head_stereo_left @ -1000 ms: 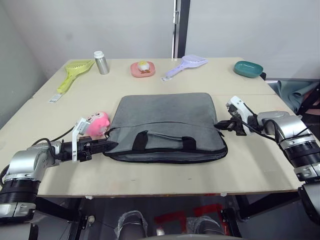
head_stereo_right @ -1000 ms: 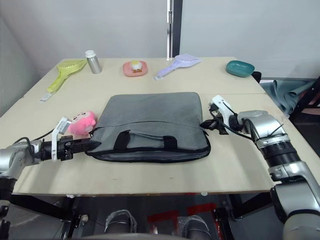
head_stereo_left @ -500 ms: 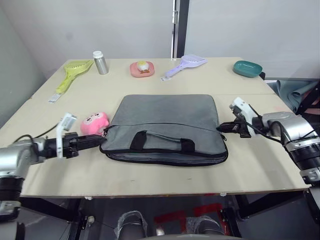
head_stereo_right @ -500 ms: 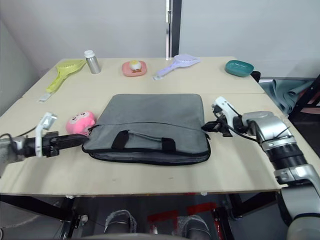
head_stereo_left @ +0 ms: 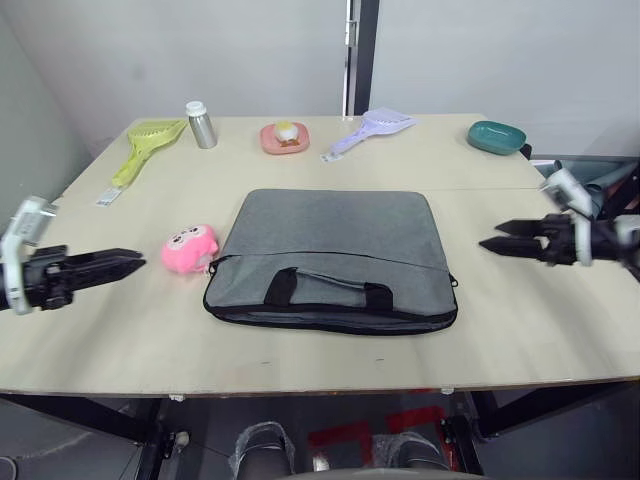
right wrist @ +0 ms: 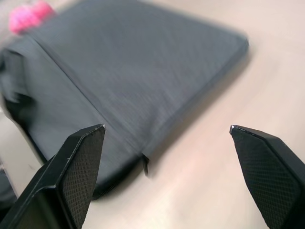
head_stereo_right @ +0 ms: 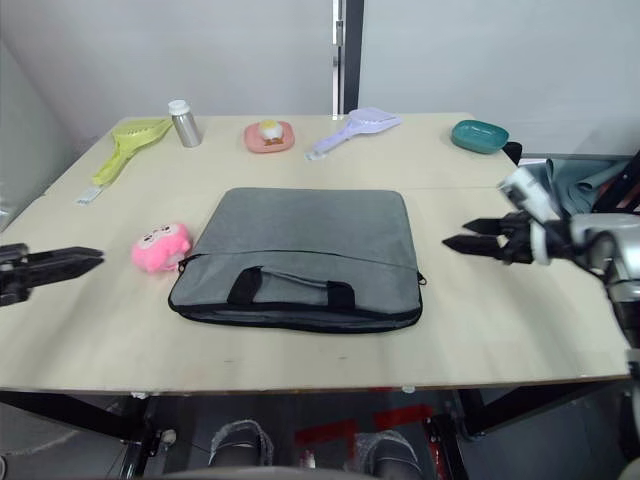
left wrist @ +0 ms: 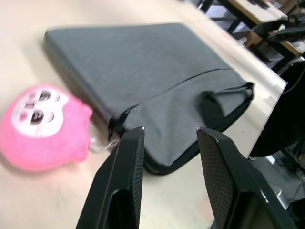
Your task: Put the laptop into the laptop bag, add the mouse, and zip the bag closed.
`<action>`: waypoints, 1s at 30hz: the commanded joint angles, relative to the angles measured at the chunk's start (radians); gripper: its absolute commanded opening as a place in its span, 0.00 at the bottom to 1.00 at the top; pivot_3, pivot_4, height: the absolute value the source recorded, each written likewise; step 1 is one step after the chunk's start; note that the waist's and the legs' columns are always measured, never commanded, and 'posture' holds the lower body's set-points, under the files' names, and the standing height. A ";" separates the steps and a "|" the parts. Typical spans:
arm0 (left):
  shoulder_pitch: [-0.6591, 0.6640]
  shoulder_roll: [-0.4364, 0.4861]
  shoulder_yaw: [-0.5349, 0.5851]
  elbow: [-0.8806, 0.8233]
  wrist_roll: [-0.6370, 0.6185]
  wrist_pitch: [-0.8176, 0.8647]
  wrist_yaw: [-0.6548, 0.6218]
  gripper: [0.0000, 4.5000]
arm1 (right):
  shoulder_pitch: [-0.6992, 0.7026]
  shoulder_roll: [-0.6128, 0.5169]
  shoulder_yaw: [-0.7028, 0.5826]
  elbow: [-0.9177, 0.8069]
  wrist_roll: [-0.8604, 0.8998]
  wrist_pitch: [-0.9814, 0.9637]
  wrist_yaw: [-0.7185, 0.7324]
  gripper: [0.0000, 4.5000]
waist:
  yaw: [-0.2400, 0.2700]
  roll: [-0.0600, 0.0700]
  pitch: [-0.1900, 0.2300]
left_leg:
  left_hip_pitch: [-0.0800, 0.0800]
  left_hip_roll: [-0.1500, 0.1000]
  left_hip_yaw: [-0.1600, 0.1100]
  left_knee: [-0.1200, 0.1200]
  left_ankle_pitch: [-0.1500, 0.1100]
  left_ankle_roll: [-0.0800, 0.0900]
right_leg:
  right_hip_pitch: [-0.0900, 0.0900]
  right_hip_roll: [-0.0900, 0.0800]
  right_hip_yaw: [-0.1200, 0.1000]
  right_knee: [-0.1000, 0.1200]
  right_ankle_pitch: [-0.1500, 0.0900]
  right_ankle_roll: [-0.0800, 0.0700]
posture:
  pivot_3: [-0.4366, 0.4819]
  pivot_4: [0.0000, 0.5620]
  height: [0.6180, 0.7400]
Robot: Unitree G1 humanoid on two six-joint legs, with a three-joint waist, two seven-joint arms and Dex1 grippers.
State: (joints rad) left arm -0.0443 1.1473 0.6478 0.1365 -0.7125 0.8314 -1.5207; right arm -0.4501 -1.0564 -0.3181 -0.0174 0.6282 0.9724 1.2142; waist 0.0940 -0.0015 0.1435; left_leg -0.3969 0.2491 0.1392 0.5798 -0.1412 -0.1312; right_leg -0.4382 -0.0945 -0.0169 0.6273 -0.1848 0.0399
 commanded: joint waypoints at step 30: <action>-0.214 -0.075 -0.268 -0.413 -0.197 -0.086 0.105 0.41 | -0.170 0.453 0.598 0.069 -0.226 -0.290 -0.155 0.01 | -0.012 -0.001 -0.001 | 0.012 -0.001 0.007 0.001 0.000 -0.002 | -0.001 0.002 0.012 0.011 0.000 0.001 | 0.48 0.27 1.00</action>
State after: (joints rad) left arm -0.2566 1.0520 0.3741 -0.2864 -0.9256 0.7691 -1.3952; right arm -0.5986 -0.6177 0.2688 0.0265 0.4213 0.7143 1.0409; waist 0.0822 -0.0022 0.1426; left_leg -0.3844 0.2481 0.1464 0.5812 -0.1411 -0.1327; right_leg -0.4390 -0.0926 -0.0046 0.6382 -0.1851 0.0408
